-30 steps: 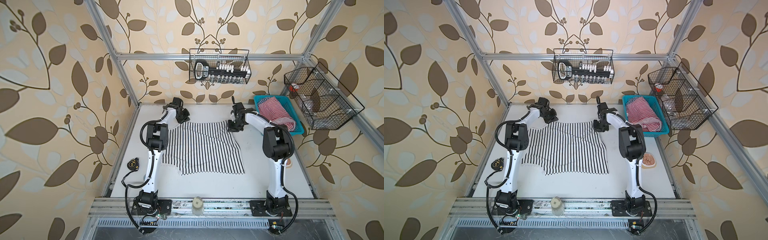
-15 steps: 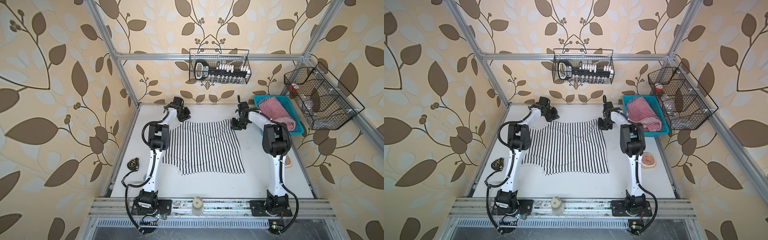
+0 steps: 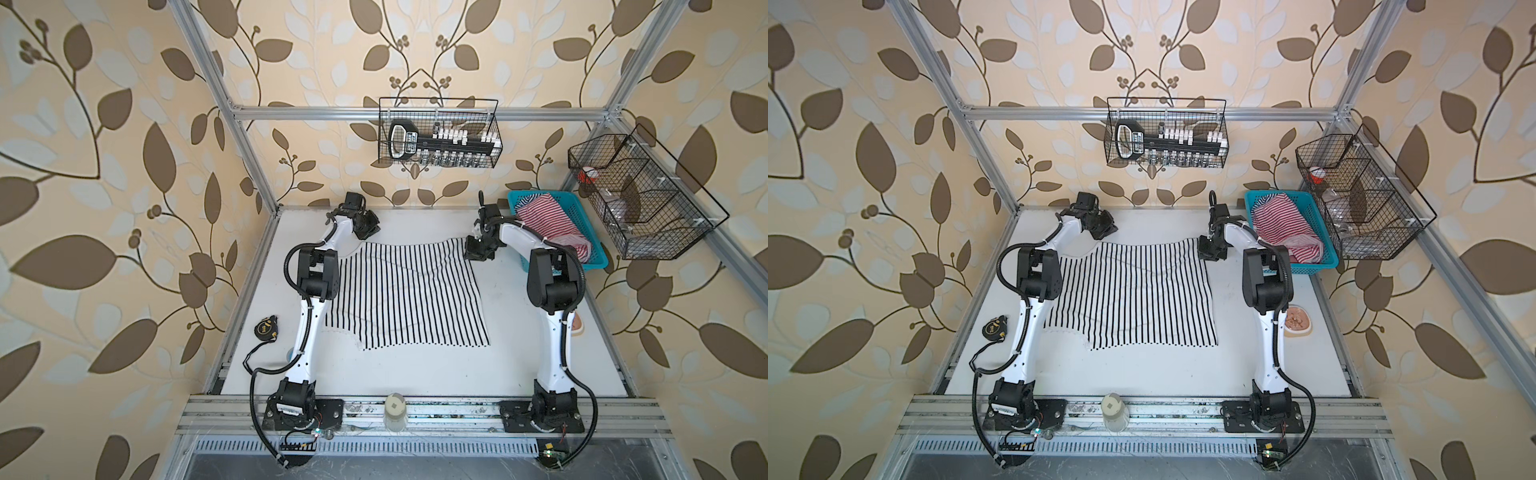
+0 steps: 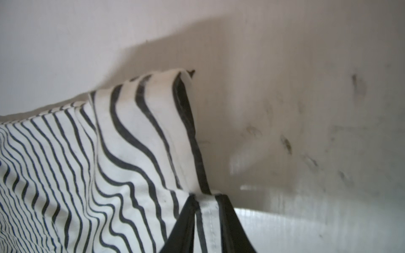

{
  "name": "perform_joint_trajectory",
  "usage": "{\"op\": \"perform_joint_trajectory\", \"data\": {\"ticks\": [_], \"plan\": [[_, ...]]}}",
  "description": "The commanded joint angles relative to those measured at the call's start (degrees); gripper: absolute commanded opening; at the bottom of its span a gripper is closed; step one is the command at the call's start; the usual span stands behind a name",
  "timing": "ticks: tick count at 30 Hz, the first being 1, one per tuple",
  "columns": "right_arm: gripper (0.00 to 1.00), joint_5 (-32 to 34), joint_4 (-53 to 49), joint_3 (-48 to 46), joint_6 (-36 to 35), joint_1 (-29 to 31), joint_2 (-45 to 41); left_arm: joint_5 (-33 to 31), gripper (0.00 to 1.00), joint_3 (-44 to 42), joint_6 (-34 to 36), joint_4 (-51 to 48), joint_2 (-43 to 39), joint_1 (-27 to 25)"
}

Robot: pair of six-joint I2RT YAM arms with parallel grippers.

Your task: Fold and stack the tank tops

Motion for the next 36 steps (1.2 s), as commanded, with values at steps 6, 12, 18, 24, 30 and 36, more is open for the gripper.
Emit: {"op": "perform_joint_trajectory", "data": {"ticks": [6, 12, 18, 24, 30, 36], "plan": [[0.31, -2.05, 5.71, -13.07, 0.23, 0.64, -16.59, -6.41, 0.17, -15.75, 9.35, -7.57, -29.22, 0.49], [0.32, -2.67, 7.81, -20.63, -0.04, 4.29, -20.85, -5.39, 0.16, -29.58, 10.48, -9.47, -34.78, 0.15], [0.29, -6.91, 14.25, -27.02, 2.32, 8.42, -20.39, -0.35, 0.06, -29.3, 9.23, -11.8, -27.5, 0.15], [0.29, -7.02, 15.77, -26.78, 3.92, 10.45, -15.7, 2.26, 0.06, -26.14, 7.91, -9.34, -20.55, 0.06], [0.29, -5.99, 15.21, -24.74, 4.86, 10.55, -11.85, 3.17, 0.06, -16.44, 7.85, -11.58, -11.88, 0.06], [0.29, -3.4, 11.88, -21.57, 5.12, 9.87, -7.75, 3.46, 0.06, -7.83, 6.94, -12.87, -4.29, 0.14]]}}
